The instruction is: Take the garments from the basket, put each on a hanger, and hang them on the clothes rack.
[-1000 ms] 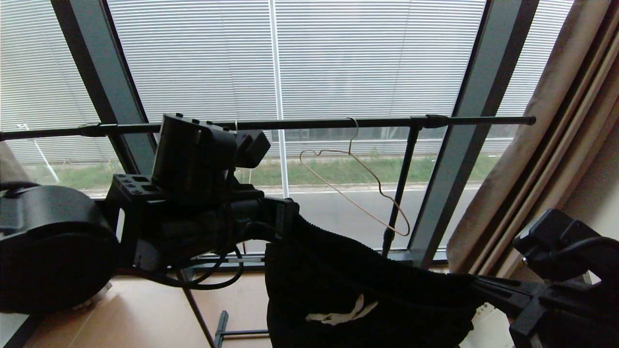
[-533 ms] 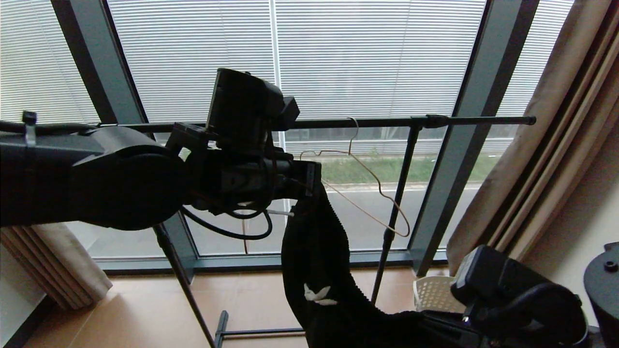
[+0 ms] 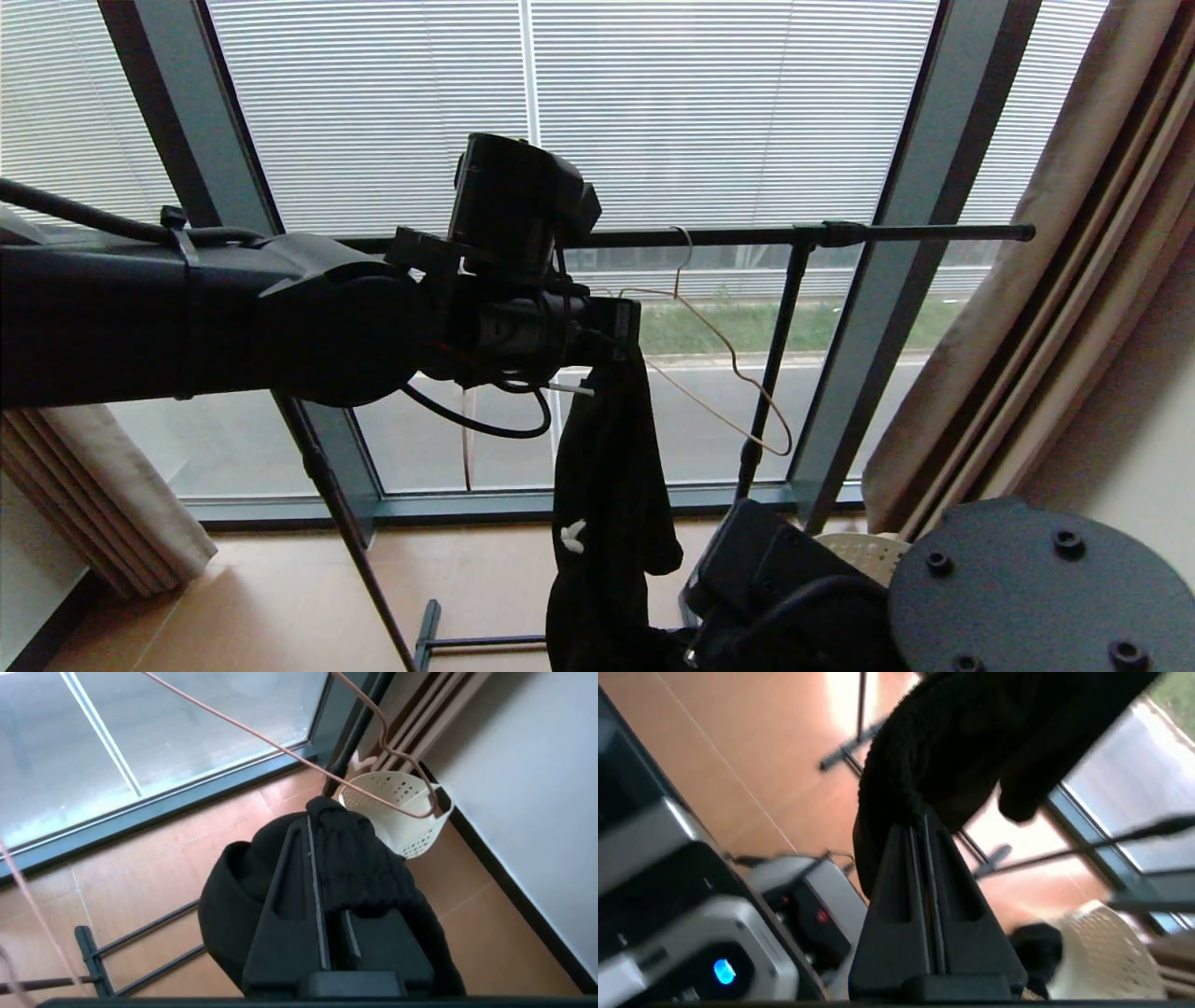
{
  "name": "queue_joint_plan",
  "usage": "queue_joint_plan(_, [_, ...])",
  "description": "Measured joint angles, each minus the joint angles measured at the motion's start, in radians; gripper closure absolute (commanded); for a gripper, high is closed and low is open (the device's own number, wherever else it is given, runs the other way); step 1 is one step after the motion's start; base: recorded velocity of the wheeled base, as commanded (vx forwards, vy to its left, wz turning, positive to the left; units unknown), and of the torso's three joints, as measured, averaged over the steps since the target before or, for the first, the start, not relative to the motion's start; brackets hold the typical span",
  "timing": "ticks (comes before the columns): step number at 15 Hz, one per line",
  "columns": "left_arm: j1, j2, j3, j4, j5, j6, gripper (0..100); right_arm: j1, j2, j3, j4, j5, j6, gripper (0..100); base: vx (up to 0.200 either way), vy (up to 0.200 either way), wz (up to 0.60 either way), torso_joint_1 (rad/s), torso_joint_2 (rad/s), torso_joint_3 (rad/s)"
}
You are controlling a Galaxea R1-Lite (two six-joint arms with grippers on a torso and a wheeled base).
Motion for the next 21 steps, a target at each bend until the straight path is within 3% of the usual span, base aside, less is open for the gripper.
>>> queue_joint_plan(6, [0.012,0.002,0.001,0.016,-0.002,0.003,100,-0.015,0.018,-0.002,-0.026,-0.005,0.052,100,0.0,0.0,0.0,0.0,0.0,0.0])
queue_joint_plan(11, [0.027,-0.058,0.103,0.039,-0.003,0.016,100,-0.141,-0.084,0.081,-0.022,-0.02,0.051,100,0.0,0.0,0.0,0.0,0.0,0.0])
queue_joint_plan(14, [0.042,-0.149,0.224,0.041,-0.003,0.049,100,-0.264,-0.122,0.102,-0.022,-0.026,0.044,100,0.0,0.0,0.0,0.0,0.0,0.0])
queue_joint_plan(17, [0.044,-0.257,0.371,0.043,-0.002,0.068,100,-0.374,-0.087,0.008,-0.023,-0.024,0.041,100,0.0,0.0,0.0,0.0,0.0,0.0])
queue_joint_plan(21, [-0.001,-0.386,0.542,0.079,-0.001,0.084,100,-0.418,0.029,-0.181,-0.02,-0.021,0.042,100,0.0,0.0,0.0,0.0,0.0,0.0])
